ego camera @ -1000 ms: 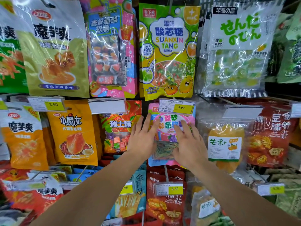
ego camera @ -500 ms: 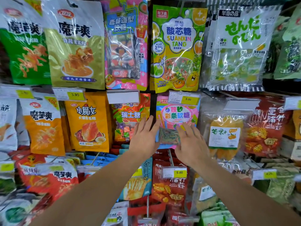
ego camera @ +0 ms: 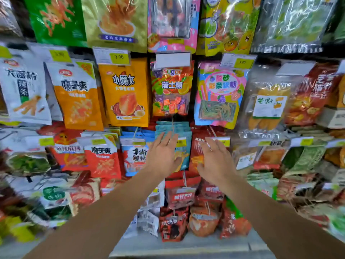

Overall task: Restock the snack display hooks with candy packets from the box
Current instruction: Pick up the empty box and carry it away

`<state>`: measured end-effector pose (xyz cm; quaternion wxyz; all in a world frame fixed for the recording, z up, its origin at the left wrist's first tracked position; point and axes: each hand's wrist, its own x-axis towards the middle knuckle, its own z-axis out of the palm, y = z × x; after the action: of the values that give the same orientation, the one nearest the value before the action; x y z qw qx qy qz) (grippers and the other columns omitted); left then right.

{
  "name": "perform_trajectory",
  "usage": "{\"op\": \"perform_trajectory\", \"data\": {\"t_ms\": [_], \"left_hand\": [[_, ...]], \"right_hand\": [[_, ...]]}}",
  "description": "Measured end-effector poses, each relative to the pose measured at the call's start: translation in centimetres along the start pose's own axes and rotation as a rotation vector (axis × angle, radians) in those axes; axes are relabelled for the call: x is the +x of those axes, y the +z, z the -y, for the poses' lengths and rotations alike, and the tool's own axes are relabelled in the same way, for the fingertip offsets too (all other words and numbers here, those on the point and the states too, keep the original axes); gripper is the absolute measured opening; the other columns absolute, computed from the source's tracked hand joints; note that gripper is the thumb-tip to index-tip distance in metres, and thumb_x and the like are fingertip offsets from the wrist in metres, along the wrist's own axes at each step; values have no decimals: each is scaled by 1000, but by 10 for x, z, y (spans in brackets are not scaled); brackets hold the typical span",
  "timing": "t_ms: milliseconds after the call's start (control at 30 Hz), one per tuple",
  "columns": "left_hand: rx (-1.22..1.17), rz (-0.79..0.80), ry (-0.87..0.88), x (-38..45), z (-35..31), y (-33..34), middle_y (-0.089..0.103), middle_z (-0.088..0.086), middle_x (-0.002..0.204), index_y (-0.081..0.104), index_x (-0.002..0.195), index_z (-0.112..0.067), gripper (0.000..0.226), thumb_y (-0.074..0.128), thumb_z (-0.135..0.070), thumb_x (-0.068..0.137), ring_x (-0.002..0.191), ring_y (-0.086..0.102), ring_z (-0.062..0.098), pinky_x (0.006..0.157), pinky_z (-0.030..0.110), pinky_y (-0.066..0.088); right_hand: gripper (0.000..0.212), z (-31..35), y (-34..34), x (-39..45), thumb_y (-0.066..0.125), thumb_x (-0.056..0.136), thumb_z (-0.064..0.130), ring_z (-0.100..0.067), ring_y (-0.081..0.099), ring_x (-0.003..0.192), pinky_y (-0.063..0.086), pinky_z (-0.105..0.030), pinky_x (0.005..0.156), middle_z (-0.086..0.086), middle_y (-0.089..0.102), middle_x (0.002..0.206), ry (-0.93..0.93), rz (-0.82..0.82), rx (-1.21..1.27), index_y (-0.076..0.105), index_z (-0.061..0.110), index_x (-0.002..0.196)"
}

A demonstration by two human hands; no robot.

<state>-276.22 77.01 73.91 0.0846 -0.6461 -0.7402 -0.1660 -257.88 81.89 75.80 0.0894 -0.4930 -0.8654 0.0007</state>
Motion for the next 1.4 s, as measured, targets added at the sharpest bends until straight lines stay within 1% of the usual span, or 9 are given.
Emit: {"op": "perform_trajectory", "data": {"t_ms": [167, 267, 367, 533, 800, 967, 1200, 1300, 1400], "left_hand": [[-65, 108, 20, -95, 35, 11, 20, 11, 161, 18, 155, -13, 82, 57, -46, 90, 149, 13, 27, 122, 34, 2], [-92, 159, -19, -145, 54, 27, 25, 12, 159, 20, 154, -12, 83, 55, -51, 89, 148, 20, 27, 122, 37, 10], [-103, 241, -44, -194, 68, 45, 22, 11, 161, 18, 154, -15, 80, 55, -47, 91, 149, 18, 24, 122, 32, 9], [-214, 333, -166, -274, 85, 81, 27, 10, 159, 24, 153, -16, 76, 59, -40, 90, 146, 24, 27, 119, 32, 15], [-331, 619, -482, -395, 103, 184, 33, 4, 155, 29, 151, -18, 76, 64, -37, 86, 139, 34, 28, 111, 38, 35], [-392, 720, -662, -464, 107, 266, 37, 4, 153, 30, 151, -16, 73, 61, -34, 88, 140, 34, 30, 110, 41, 37], [-463, 839, -898, -540, 107, 388, 38, 1, 154, 32, 150, -15, 71, 60, -35, 88, 140, 35, 23, 111, 38, 38], [-501, 899, -1029, -568, 105, 432, 41, 0, 152, 32, 151, -17, 71, 60, -36, 88, 136, 40, 26, 105, 39, 42], [-496, 917, -1125, -593, 110, 483, 45, 4, 149, 33, 150, -15, 71, 60, -38, 88, 135, 42, 26, 104, 39, 43]], "right_hand": [[72, 51, 47, -74, 57, 88, 41, -31, 16, 146, 27, -44, 117, -3, 21, 158, 22, 110, -29, 27, 19, 150], [72, 78, 82, -113, 56, 86, 39, -31, 19, 144, 26, -44, 117, -4, 26, 156, 40, 200, 1, 29, 18, 150], [68, 101, 116, -146, 57, 84, 37, -30, 25, 141, 30, -43, 115, -4, 32, 151, 51, 272, 36, 34, 19, 146], [71, 128, 176, -197, 59, 87, 36, -29, 16, 148, 28, -43, 117, -4, 22, 159, 51, 470, 58, 30, 21, 150], [62, 146, 298, -262, 58, 87, 27, -29, 30, 138, 37, -38, 106, -2, 33, 150, 35, 739, 123, 37, 16, 144], [59, 141, 395, -284, 57, 89, 28, -32, 36, 131, 43, -40, 99, -5, 37, 145, 22, 885, 147, 38, 12, 142], [56, 130, 541, -311, 55, 90, 28, -36, 39, 129, 42, -38, 96, -9, 38, 144, 5, 1058, 163, 40, 11, 140], [52, 121, 597, -321, 56, 88, 29, -38, 44, 123, 44, -40, 91, -12, 42, 139, 72, 1116, 187, 44, 10, 134], [65, 108, 657, -329, 59, 88, 31, -36, 47, 127, 43, -38, 92, -13, 42, 144, 235, 1128, 224, 35, 12, 145]]}}
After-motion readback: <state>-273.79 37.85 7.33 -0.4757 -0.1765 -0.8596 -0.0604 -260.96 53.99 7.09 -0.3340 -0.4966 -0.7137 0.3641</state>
